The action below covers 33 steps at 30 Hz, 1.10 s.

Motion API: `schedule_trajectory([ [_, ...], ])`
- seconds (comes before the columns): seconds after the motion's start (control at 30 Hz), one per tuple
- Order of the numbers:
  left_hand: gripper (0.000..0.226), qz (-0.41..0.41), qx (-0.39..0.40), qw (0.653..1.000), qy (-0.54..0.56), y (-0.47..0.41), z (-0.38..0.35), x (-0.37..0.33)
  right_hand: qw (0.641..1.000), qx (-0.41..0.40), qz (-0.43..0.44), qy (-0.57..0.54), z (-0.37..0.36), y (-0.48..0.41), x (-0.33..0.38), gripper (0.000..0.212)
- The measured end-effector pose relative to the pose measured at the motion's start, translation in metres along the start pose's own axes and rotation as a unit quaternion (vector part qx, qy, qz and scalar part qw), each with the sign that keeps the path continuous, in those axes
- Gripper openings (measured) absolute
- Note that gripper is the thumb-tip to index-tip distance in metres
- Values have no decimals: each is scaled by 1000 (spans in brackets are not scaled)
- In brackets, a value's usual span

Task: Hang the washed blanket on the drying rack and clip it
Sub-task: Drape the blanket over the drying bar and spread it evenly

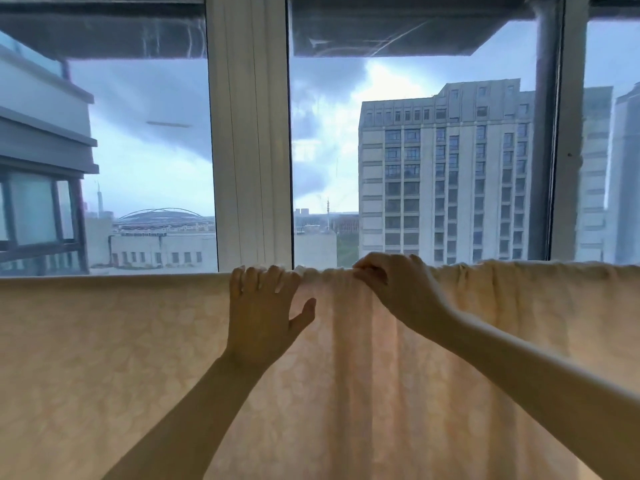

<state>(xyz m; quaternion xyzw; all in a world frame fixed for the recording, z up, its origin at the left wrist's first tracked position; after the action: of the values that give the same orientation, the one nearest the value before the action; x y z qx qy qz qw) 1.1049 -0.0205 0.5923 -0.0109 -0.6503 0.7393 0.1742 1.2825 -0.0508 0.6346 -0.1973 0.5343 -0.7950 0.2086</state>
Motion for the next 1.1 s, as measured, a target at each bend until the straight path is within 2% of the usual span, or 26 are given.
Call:
schedule_trajectory([
  [0.17, 47, -3, 13, 1000, 3, -1, 6, -2, 1000, 3, -21, 22, 0, -6, -2, 18],
  [0.33, 48, -8, 14, 1000, 5, 0, 11, 0, 996, -52, -74, 27, 38, -14, -34, 20],
  [0.47, 50, -10, 13, 1000, 13, -1, 12, -6, 997, -20, -57, 57, 45, 1, -50, 19],
  [0.67, 51, 2, 29, 1000, 9, -5, 8, -18, 997, -31, -36, 68, 48, 6, -50, 17],
  [0.9, 53, -43, 49, 997, 34, -19, 1, -66, 997, -39, -29, 68, 43, 8, -52, 19],
  [1.03, 52, -29, 44, 998, 35, -29, -1, -96, 997, -2, -26, 75, 38, 10, -48, 33],
  [1.1, 54, -20, 47, 998, 25, -29, -4, -98, 996, 33, -19, 79, 42, 11, -43, 30],
])
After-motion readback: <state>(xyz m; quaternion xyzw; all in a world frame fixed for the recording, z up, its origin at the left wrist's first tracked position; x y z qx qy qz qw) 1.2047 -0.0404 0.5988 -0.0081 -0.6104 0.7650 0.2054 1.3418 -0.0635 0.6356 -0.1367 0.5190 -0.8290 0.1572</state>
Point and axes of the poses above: each hand's wrist, its own y-axis away from the middle knuckle, its own z-axis out of the back of the hand, x = y × z, the point moved 9 cm from there along -y, towards the middle knuckle, and after that the axes turned 10 degrees about -x, right-handed, at the moved point
